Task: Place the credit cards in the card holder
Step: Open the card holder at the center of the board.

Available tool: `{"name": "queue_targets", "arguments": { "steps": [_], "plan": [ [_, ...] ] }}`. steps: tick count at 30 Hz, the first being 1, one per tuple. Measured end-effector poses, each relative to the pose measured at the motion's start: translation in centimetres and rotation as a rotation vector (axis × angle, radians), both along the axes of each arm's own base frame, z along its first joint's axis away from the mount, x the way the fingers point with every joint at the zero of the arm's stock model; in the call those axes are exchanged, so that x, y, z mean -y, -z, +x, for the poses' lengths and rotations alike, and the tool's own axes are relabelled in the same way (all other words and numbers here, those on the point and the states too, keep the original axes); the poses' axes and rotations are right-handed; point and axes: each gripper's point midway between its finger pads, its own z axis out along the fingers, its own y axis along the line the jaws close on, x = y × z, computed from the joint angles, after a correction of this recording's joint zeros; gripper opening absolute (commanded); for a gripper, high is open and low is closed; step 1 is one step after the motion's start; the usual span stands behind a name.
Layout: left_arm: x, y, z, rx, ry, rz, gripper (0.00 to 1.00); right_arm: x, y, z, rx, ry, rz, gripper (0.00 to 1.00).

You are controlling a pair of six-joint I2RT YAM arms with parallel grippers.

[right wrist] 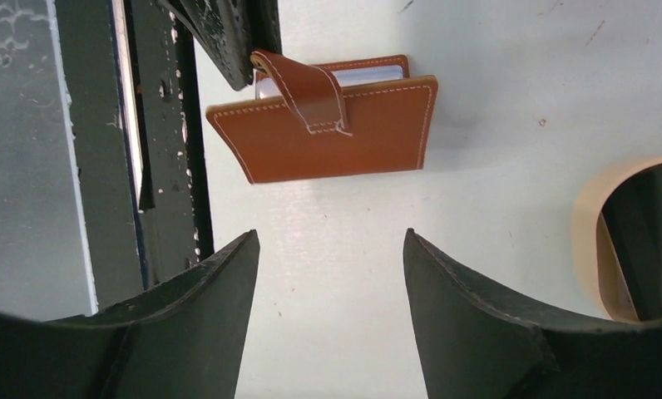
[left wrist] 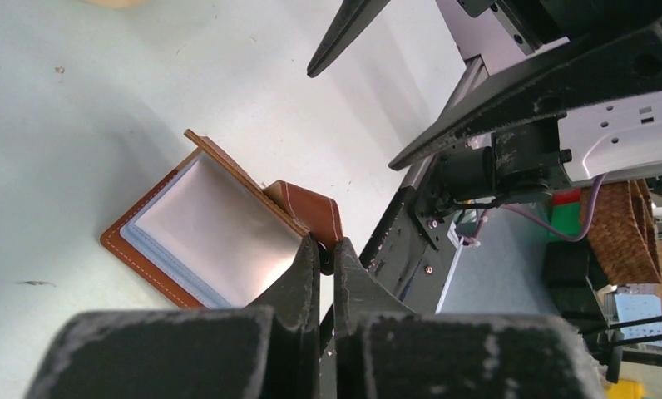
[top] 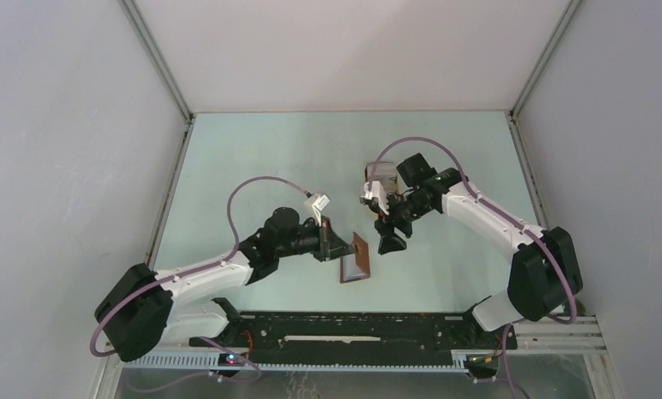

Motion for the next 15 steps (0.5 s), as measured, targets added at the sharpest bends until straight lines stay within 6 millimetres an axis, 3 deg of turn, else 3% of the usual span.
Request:
{"name": "queue_targets", "arguments": {
  "steps": [10, 15],
  "plan": [
    [-0.1, 0.4, 1.4, -0.029, -0.092, 0.001, 0.0, -1.7, 0.5, 0.0, -0.081, 0.053, 0.032, 0.76],
    [-0.1, 3.3, 2.3, -0.074, -0.128, 0.076, 0.0, -1.1, 0.8, 0.8, -0.123, 0.113, 0.032, 0.75]
  ]
}}
